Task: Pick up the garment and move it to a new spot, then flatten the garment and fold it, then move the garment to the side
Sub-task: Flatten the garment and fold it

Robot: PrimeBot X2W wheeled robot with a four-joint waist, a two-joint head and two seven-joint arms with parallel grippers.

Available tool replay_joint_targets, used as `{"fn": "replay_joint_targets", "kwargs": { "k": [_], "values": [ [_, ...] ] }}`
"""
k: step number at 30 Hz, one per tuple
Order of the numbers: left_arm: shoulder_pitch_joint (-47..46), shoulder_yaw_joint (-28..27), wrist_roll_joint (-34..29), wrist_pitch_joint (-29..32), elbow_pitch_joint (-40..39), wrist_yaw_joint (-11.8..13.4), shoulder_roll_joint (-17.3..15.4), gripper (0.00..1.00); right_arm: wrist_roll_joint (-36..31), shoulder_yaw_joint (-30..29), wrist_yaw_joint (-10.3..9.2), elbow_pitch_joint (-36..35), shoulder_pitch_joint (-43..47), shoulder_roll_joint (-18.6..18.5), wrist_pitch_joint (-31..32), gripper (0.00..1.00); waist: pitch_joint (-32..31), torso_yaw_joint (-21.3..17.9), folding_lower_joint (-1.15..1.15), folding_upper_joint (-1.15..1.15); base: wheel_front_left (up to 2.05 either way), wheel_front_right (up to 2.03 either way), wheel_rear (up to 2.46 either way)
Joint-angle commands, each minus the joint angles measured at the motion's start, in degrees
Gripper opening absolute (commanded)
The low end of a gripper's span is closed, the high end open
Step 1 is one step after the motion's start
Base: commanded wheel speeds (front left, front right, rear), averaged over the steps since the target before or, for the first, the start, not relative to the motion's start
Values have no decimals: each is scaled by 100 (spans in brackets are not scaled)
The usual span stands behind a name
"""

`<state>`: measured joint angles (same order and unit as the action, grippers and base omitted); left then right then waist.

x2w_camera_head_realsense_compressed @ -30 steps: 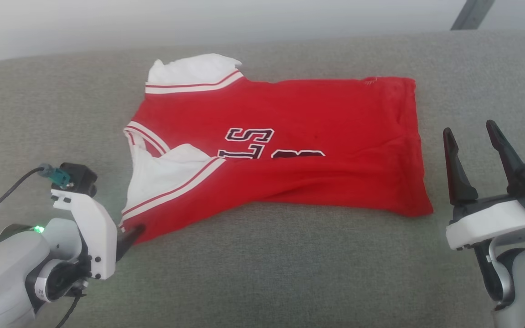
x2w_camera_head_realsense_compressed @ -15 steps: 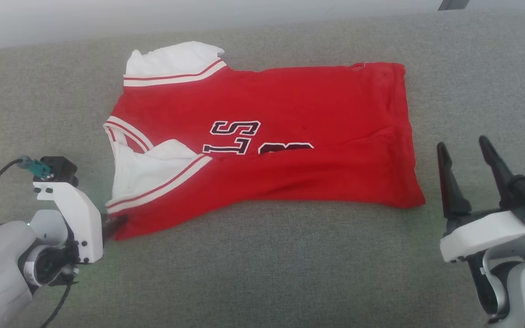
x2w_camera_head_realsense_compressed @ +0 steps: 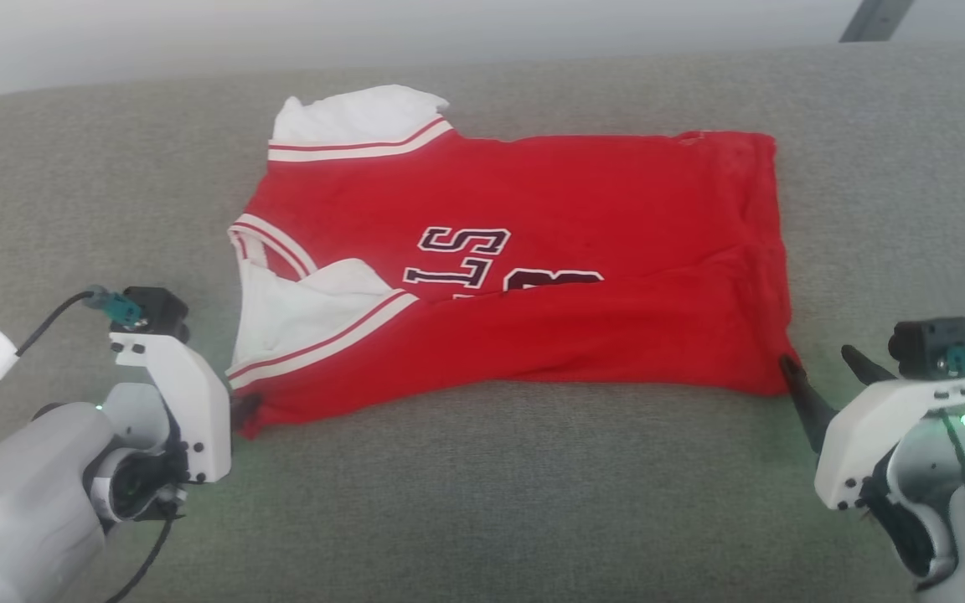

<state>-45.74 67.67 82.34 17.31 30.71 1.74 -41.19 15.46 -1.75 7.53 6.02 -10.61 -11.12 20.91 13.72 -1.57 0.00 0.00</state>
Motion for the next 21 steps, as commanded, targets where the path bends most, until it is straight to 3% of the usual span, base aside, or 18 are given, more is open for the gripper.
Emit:
{"fn": "replay_joint_targets", "kwargs": {
  "k": [1,12,14,21],
  "values": [
    [213,194,-39,124,6,-58,168,0,150,-6,-9,145,-150,-63,335,100,-10,76,0,0,0,0,0],
    [98,234,-147,95,27,-132,384,0,515,322,-5,855,-741,-382,1797,100,29,336,0,0,0,0,0],
    [78,226,-172,65,51,-163,415,0,481,506,-6,975,-806,-496,1976,0,40,382,0,0,0,0,0],
    [36,194,-223,-21,142,-252,419,0,693,683,-10,1016,-994,-767,2067,0,-11,466,0,0,0,0,0]
  ]
}}
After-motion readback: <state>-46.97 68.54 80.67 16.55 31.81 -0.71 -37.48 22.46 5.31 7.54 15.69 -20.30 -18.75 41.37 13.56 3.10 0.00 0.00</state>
